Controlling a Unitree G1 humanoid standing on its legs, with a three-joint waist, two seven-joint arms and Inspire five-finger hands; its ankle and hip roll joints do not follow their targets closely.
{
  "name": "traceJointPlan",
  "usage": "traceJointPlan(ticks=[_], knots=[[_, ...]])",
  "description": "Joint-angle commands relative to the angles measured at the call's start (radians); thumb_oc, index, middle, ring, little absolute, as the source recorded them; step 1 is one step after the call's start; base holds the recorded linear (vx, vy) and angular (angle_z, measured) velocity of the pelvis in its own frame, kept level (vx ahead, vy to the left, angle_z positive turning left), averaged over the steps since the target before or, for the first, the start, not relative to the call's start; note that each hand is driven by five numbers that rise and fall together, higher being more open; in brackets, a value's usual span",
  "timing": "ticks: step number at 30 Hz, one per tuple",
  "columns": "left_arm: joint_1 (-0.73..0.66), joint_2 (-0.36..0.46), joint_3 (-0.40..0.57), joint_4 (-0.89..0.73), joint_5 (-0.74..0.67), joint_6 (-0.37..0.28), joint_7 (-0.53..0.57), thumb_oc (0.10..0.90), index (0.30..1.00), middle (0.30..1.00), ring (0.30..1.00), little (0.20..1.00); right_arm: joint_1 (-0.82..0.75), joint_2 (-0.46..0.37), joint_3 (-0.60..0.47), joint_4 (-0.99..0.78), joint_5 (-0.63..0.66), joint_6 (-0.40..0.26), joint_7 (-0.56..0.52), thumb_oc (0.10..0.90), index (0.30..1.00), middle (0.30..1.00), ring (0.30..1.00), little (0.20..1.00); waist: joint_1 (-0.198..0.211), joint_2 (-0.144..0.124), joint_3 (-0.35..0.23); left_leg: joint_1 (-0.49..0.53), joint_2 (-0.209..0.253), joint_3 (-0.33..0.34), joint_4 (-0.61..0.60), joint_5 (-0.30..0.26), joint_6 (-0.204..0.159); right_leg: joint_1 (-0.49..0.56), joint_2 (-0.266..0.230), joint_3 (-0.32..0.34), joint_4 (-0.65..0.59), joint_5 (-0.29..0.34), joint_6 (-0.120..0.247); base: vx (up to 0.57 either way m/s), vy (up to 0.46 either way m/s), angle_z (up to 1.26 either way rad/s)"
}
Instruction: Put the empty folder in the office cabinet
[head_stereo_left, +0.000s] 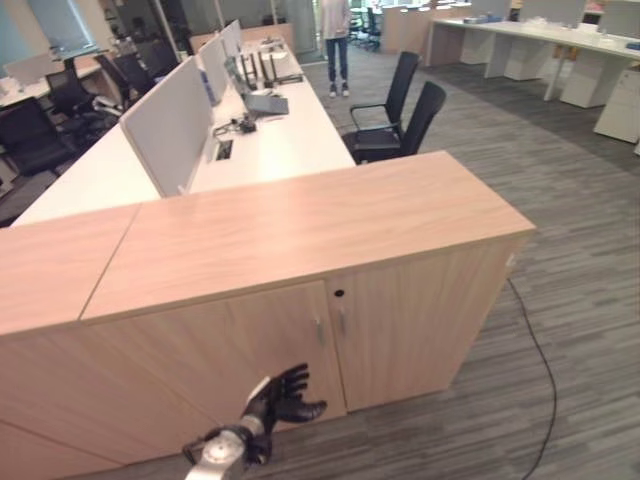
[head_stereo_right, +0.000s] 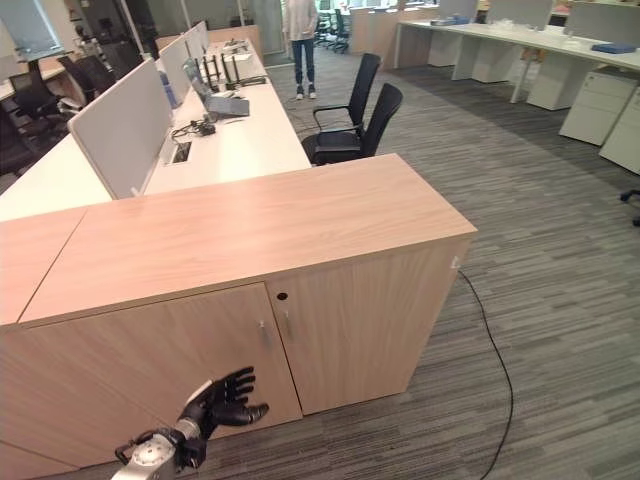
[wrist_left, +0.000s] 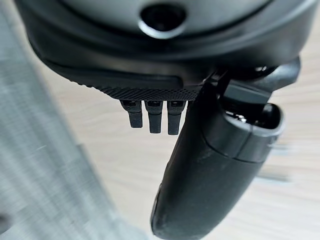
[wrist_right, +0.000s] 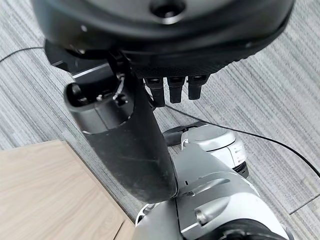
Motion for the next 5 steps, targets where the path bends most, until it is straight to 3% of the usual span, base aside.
traceJointPlan(ticks=[1,5], knots=[[-0.088,0.006,0.03,-0.011,0.044,-0.071,-0.023,0.8,0.9,0.9,0.9,0.9,-0.082,0.039,-0.002,0.105,0.006,-0.013,0.016,0.8,0.9,0.9,0.9,0.9,0.018,-0.054,-0.015,-0.02,-0.026,0.013,-0.004,-0.075,-0.031,-0.028,-0.005,-0.001,0.0,-0.051,0.052,0.0,0.0,0.0],[-0.058,-0.037,0.033,0.176,0.091,-0.058,-0.006,0.8,0.9,0.9,0.9,0.9,-0.1,0.041,0.008,0.098,0.016,-0.02,0.007,0.8,0.9,0.9,0.9,0.9,0.032,-0.057,-0.006,-0.021,-0.029,0.002,-0.004,-0.073,-0.029,-0.025,-0.005,-0.01,0.0,-0.053,0.051,0.0,0.0,0.0]])
